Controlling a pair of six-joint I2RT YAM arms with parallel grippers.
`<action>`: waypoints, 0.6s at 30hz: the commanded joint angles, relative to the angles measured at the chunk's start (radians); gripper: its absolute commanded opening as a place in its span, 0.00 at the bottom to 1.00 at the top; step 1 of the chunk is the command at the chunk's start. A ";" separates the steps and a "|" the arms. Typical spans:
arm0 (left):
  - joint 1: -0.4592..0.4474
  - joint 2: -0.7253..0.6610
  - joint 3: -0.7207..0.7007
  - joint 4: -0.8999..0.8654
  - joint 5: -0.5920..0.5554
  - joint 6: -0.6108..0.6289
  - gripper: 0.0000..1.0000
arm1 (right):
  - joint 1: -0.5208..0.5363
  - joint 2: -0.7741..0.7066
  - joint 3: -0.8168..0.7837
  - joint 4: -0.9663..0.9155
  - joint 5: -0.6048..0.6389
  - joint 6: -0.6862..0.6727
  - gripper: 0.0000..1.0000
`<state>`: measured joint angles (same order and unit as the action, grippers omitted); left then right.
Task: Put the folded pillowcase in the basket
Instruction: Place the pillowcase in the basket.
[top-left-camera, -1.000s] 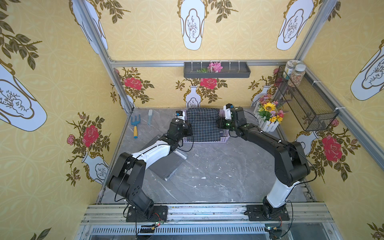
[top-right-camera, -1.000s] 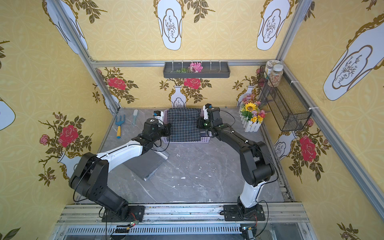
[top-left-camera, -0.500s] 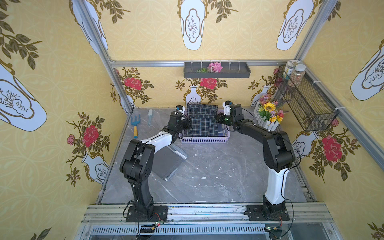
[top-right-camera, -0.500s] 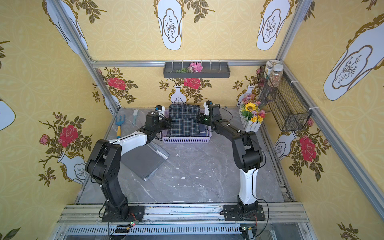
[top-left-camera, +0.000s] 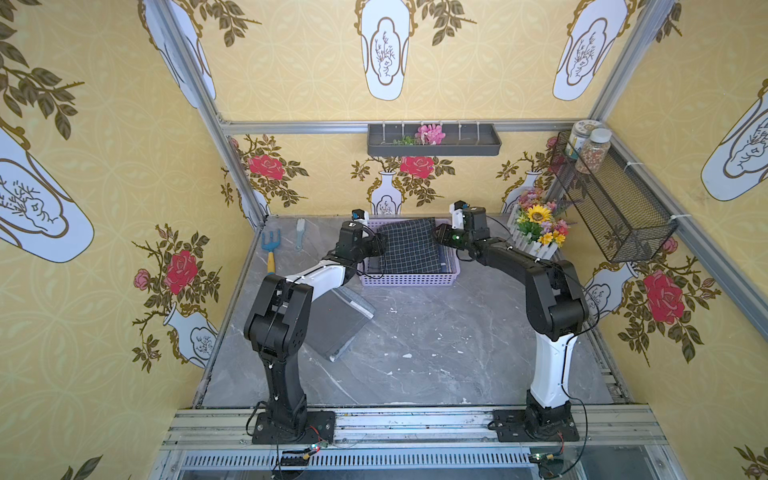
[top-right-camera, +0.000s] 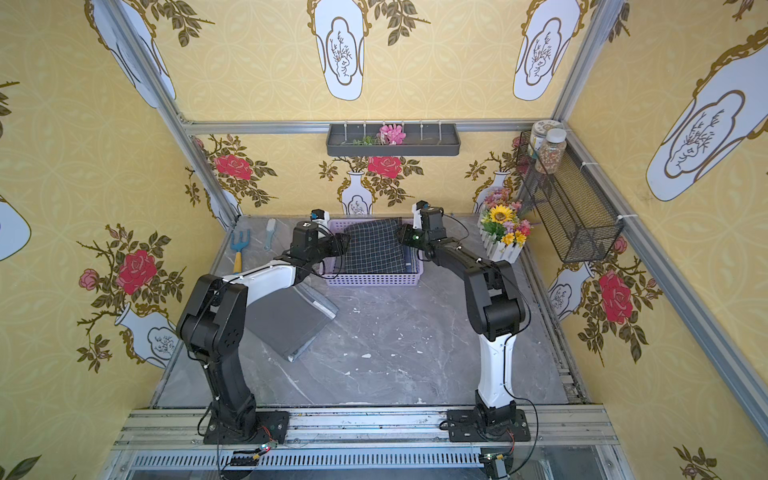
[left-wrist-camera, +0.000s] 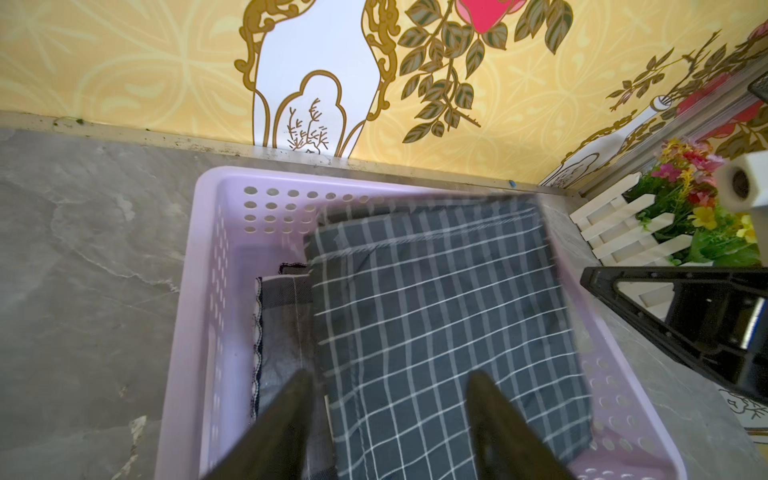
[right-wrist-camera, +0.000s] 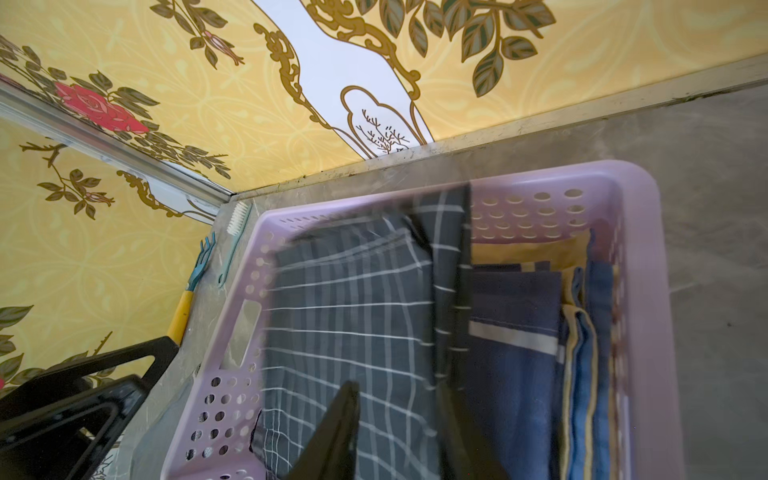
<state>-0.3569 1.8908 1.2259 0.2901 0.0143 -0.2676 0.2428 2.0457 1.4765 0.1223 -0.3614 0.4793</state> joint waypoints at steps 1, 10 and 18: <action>0.001 -0.036 -0.009 -0.024 -0.022 -0.020 0.99 | -0.004 -0.032 -0.007 0.002 -0.015 0.003 0.82; 0.001 -0.278 -0.211 -0.054 -0.091 -0.112 1.00 | 0.005 -0.208 -0.154 -0.020 -0.020 -0.014 0.97; 0.000 -0.544 -0.501 -0.089 -0.139 -0.218 1.00 | 0.097 -0.383 -0.271 -0.138 0.030 -0.058 0.97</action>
<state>-0.3573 1.3987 0.7918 0.2237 -0.1024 -0.4328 0.3111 1.7004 1.2213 0.0357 -0.3595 0.4587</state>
